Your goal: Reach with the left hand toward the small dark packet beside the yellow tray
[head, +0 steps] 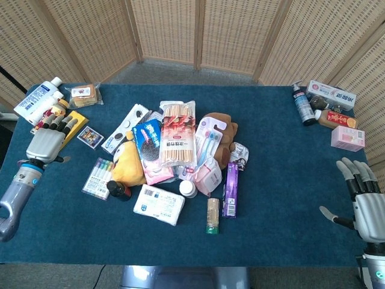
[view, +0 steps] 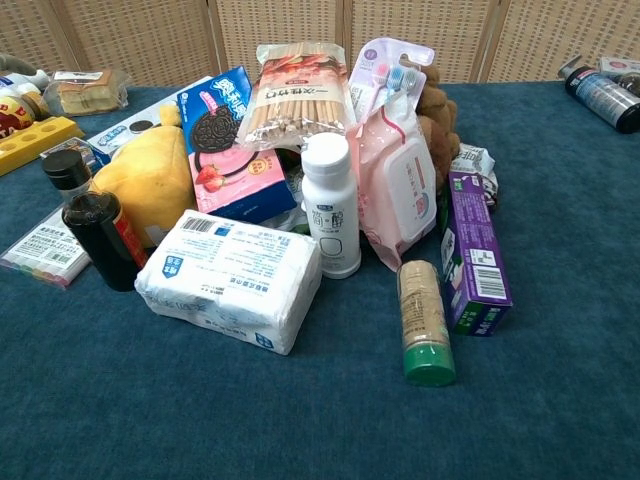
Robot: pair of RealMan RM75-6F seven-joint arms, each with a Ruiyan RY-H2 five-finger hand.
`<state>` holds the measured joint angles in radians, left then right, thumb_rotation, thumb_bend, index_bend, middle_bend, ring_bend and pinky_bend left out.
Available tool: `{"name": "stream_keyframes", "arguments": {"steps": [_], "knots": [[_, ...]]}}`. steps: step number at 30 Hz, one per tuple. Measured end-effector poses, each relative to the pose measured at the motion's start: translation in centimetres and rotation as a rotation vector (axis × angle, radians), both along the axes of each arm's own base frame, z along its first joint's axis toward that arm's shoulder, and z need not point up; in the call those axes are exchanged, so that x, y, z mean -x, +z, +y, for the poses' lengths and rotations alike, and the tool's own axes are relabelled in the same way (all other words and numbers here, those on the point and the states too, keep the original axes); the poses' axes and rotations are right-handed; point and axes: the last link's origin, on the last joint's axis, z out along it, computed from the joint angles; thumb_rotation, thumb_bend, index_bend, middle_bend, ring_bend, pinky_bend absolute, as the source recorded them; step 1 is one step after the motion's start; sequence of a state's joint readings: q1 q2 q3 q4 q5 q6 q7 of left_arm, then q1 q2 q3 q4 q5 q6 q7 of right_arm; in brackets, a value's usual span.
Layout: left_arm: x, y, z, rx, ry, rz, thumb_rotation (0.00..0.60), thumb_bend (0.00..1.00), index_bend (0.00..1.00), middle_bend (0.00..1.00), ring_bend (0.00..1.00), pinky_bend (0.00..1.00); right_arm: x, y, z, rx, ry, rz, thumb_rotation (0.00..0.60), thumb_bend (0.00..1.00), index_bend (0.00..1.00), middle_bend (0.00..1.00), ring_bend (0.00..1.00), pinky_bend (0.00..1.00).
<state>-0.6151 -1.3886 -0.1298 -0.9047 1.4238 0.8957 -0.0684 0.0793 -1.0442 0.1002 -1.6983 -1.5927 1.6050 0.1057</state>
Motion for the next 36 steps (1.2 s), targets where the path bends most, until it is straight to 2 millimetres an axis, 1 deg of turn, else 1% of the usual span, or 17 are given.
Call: {"name": "stream_keyframes", "arguments": {"steps": [3,8,14,22,27,30,31,32,33,34,35,36], "knots": [[-0.1,-0.8,1.2,0.009,0.018,0.018,0.6,0.0,0.01,0.0,0.0,0.0,0.3,0.1,-0.1,0.006,-0.012,0.002,0.6,0.0,0.0,0.0,0.0,0.0],[-0.3,-2.1,3.0,0.024,0.04,0.056,0.6,0.0,0.02,0.0,0.0,0.0,0.8,0.3,-0.3,0.018,-0.032,0.009,0.6,0.0,0.0,0.0,0.0,0.0],[-0.7,-3.6,4.7,0.042,0.063,0.077,0.6,0.0,0.03,0.0,0.0,0.0,1.1,0.5,-0.5,0.032,-0.048,0.014,0.6,0.0,0.0,0.0,0.0,0.0],[-1.0,-5.3,6.0,0.071,0.094,0.097,0.6,0.0,0.07,0.0,0.0,0.02,1.8,0.6,-0.8,0.042,-0.074,0.03,0.6,0.0,0.0,0.0,0.0,0.0],[-1.4,-6.4,6.6,0.088,0.102,0.093,0.6,0.0,0.1,0.0,0.0,0.05,2.0,0.6,-1.0,0.041,-0.081,0.038,0.6,0.0,0.0,0.0,0.0,0.0],[-1.6,-6.8,6.8,0.094,0.103,0.09,0.6,0.0,0.14,0.0,0.0,0.16,2.1,0.6,-1.0,0.041,-0.085,0.04,0.6,0.0,0.0,0.0,0.0,0.0],[-1.7,-6.9,6.9,0.095,0.104,0.086,0.6,0.0,0.17,0.01,0.03,0.21,2.2,0.6,-1.0,0.042,-0.086,0.041,0.6,0.0,0.0,0.0,0.0,0.0],[-1.8,-7.1,7.0,0.096,0.104,0.084,0.6,0.0,0.22,0.05,0.08,0.28,2.2,0.6,-0.9,0.042,-0.087,0.041,0.6,0.0,0.0,0.0,0.0,0.0],[-1.9,-7.2,7.1,0.097,0.104,0.085,0.6,0.0,0.25,0.08,0.11,0.31,2.2,0.6,-0.9,0.043,-0.087,0.042,0.6,0.0,0.0,0.0,0.0,0.0],[-2.0,-7.3,7.1,0.099,0.106,0.088,0.6,0.0,0.3,0.14,0.17,0.37,2.2,0.6,-0.9,0.043,-0.087,0.042,0.6,0.0,0.0,0.0,0.0,0.0],[-2.1,-7.4,7.2,0.101,0.107,0.091,0.6,0.0,0.36,0.23,0.24,0.45,2.2,0.6,-0.9,0.044,-0.087,0.043,0.6,0.0,0.0,0.0,0.0,0.0],[-2.2,-7.6,7.3,0.103,0.107,0.092,0.6,0.0,0.4,0.28,0.29,0.5,2.2,0.7,-0.9,0.045,-0.086,0.044,0.6,0.0,0.0,0.0,0.0,0.0]]}}
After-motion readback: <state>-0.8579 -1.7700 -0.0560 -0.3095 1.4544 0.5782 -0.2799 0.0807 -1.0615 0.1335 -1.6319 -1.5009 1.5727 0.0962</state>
